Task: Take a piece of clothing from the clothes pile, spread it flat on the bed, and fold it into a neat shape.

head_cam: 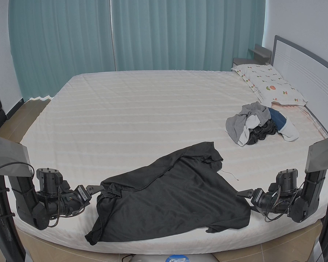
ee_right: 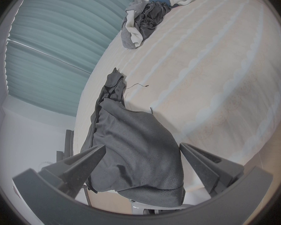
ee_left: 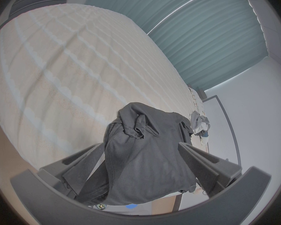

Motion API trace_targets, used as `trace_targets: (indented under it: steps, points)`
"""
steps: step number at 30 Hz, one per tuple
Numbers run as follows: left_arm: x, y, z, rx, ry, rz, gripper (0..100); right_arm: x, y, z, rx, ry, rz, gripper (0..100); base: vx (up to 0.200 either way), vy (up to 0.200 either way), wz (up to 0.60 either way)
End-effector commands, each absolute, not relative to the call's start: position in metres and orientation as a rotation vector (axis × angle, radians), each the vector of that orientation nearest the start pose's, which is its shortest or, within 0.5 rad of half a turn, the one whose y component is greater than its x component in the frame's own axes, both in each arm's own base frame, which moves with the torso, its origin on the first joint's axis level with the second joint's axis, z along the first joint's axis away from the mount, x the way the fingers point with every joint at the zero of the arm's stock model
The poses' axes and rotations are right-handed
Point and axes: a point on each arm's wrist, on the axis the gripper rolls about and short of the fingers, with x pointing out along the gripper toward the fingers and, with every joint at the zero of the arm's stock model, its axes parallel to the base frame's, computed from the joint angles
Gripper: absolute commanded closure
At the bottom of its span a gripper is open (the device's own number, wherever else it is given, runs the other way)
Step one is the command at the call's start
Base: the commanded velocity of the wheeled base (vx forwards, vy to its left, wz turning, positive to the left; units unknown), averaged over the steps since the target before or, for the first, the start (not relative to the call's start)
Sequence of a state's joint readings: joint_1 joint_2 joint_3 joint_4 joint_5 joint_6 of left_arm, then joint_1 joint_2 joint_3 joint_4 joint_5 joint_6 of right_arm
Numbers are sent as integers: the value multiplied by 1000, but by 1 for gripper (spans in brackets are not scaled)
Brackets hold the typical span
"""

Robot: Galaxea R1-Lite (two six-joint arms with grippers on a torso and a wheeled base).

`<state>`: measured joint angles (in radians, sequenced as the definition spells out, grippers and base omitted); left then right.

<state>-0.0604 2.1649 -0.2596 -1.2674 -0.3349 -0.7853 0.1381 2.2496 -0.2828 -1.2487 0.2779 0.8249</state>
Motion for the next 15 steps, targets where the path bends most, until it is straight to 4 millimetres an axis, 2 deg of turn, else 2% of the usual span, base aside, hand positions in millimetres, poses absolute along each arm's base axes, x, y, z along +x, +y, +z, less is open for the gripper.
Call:
trace_targets:
  steps: [1,6,15]
  points:
    - [265,-23,-2,-852,754,-102,0,264,43,-24,828,845,76,0,200,0,0]
    - [265,-24,-4,-848,759,-104,0,264,43,-24,825,831,84,0,200,0,0]
    - [272,-32,-8,-825,751,-98,0,262,45,-25,821,828,88,0,0,0,0]
